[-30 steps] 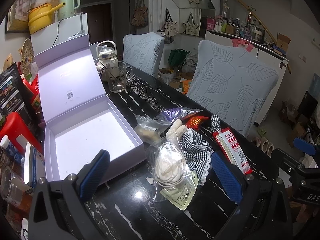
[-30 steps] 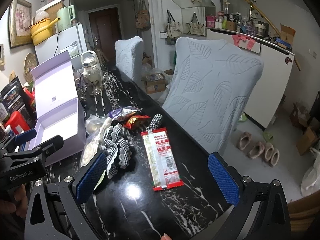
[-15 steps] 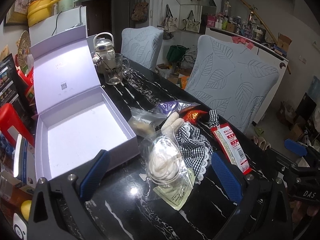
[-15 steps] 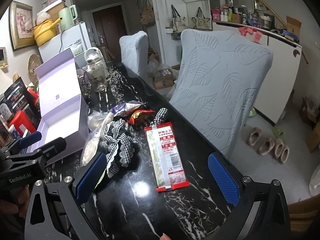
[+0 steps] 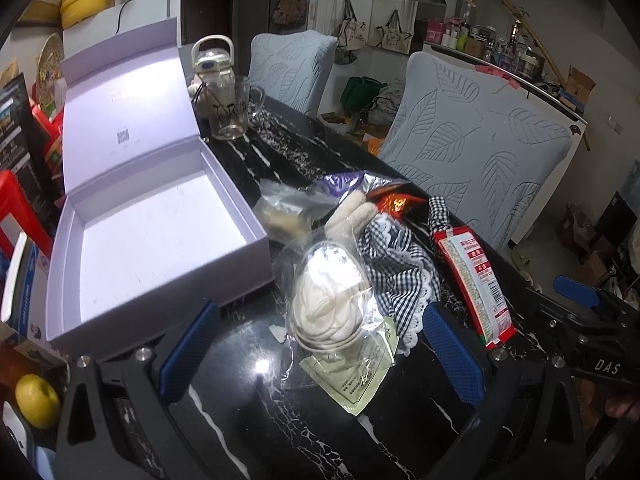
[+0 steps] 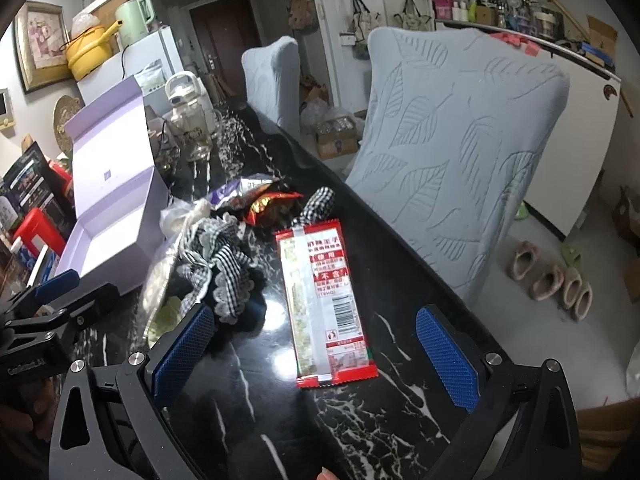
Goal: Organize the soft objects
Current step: 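Grasp the clear bag of white coil with left gripper while right grasps red snack packet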
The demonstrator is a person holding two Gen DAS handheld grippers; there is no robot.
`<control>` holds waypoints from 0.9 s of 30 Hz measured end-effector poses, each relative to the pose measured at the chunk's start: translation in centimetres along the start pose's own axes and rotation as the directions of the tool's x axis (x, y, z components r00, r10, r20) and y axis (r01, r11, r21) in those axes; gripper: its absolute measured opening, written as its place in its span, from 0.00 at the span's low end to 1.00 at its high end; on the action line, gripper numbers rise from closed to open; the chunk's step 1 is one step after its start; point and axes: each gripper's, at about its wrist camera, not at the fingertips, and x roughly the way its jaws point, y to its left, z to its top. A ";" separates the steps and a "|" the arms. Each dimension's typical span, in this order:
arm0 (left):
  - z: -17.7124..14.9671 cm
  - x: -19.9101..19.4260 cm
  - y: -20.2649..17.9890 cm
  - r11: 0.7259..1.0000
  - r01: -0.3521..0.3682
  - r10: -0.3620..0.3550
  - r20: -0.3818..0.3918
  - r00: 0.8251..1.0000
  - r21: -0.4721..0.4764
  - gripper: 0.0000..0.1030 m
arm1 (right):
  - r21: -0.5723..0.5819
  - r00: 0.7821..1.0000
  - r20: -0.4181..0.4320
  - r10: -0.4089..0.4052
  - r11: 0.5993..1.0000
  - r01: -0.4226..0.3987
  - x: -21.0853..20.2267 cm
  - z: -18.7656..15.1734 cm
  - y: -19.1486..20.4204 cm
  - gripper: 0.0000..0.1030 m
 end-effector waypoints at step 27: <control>1.1 8.7 0.9 0.994 -0.053 0.038 -0.153 0.987 -0.095 0.85 | -0.037 0.994 -0.099 0.036 0.999 -0.040 4.5 -0.1 -2.4 1.00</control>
